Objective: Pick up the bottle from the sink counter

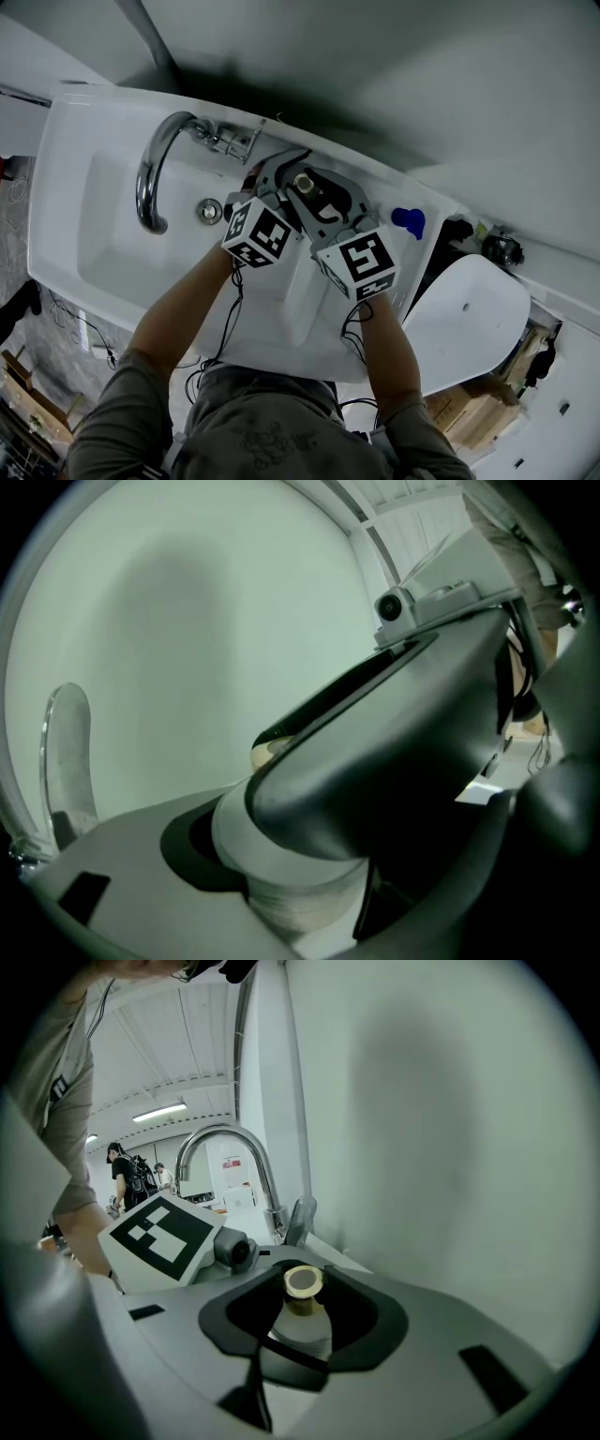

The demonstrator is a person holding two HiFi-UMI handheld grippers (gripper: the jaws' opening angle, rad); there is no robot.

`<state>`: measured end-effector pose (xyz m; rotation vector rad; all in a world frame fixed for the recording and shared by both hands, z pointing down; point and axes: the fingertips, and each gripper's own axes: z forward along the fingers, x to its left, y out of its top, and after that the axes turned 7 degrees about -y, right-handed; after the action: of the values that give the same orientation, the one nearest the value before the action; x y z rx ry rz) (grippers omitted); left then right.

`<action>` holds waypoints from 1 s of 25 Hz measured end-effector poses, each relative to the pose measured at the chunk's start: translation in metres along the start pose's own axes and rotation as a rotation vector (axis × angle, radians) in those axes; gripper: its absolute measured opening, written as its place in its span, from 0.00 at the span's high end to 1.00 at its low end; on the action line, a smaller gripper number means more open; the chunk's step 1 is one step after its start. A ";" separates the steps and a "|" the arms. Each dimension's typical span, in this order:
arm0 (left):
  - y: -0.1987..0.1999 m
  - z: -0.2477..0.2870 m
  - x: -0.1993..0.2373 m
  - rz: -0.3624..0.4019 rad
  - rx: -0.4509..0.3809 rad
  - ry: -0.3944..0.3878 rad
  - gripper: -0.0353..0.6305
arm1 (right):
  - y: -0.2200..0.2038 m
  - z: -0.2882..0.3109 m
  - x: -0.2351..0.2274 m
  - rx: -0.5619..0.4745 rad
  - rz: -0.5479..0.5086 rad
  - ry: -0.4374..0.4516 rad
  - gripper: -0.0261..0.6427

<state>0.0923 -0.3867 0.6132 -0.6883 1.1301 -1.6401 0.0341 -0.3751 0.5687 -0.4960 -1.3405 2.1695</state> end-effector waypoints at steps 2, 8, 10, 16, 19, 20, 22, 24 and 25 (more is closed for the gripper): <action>0.001 -0.002 -0.004 -0.013 -0.001 -0.018 0.43 | 0.000 -0.003 0.002 0.000 0.004 -0.004 0.75; 0.024 -0.016 -0.017 -0.042 -0.012 -0.044 0.43 | 0.018 -0.024 0.011 -0.014 -0.016 -0.015 0.75; 0.037 -0.025 -0.018 -0.024 -0.008 -0.037 0.43 | 0.031 -0.033 0.015 -0.032 -0.025 -0.015 0.75; 0.085 -0.060 -0.031 0.013 -0.031 -0.028 0.43 | 0.075 -0.069 0.035 -0.047 -0.057 -0.020 0.75; 0.110 -0.085 -0.037 0.030 -0.023 -0.010 0.43 | 0.101 -0.088 0.051 -0.071 -0.072 -0.006 0.75; 0.119 -0.093 -0.039 0.034 -0.024 -0.004 0.43 | 0.109 -0.096 0.056 -0.079 -0.076 -0.003 0.75; 0.139 -0.107 -0.046 0.046 -0.027 0.001 0.43 | 0.127 -0.113 0.064 -0.096 -0.081 0.002 0.75; 0.160 -0.120 -0.054 0.058 -0.031 -0.002 0.43 | 0.144 -0.130 0.071 -0.110 -0.081 0.007 0.75; 0.169 -0.128 -0.058 0.064 -0.033 -0.002 0.43 | 0.152 -0.138 0.076 -0.115 -0.083 0.009 0.75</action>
<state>0.0731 -0.3007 0.4118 -0.6688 1.1683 -1.5697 0.0142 -0.2863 0.3690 -0.4851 -1.4611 2.0293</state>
